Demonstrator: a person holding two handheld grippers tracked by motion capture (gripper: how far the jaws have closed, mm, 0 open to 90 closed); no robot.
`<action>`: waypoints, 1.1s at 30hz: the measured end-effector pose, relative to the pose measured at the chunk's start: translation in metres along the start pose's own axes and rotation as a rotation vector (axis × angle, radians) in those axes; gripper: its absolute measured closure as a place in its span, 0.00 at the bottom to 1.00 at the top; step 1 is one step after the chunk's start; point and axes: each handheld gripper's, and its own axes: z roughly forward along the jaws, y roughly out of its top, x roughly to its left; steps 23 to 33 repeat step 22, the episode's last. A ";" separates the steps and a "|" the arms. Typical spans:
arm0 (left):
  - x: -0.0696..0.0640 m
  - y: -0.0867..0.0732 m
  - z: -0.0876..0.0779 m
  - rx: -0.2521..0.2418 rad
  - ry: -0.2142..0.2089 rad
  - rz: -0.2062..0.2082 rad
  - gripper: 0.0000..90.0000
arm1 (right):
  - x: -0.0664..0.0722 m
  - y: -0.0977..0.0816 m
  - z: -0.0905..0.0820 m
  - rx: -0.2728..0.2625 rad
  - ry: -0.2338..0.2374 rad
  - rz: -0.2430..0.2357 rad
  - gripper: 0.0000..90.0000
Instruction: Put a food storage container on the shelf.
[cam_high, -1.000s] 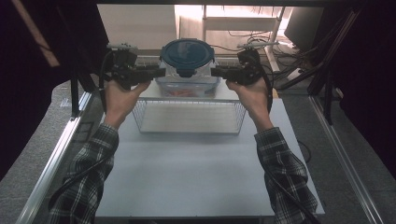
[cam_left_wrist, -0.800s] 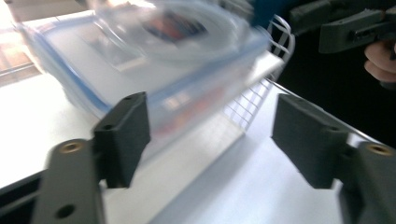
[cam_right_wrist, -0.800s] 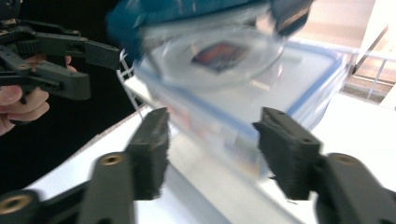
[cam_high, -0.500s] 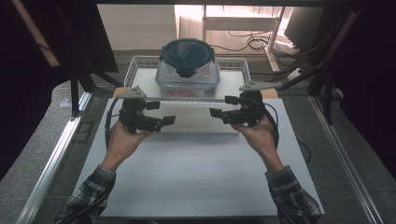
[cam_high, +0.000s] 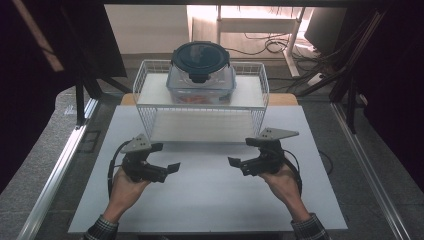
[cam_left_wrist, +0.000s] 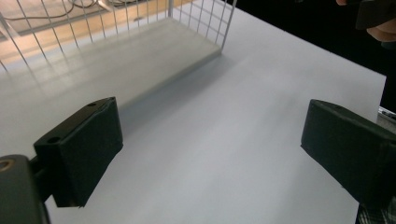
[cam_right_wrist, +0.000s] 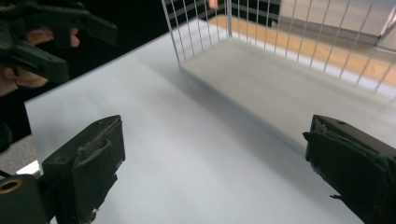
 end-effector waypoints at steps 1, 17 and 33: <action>-0.001 -0.006 0.001 0.000 0.000 -0.004 0.05 | 0.001 -0.007 0.000 0.011 -0.007 -0.001 0.05; -0.021 -0.091 0.017 0.187 0.092 0.053 0.02 | 0.010 -0.089 0.001 0.066 -0.039 0.005 0.04; -0.018 -0.095 0.020 0.216 0.103 0.054 0.01 | 0.011 -0.101 0.008 0.142 -0.063 -0.018 0.03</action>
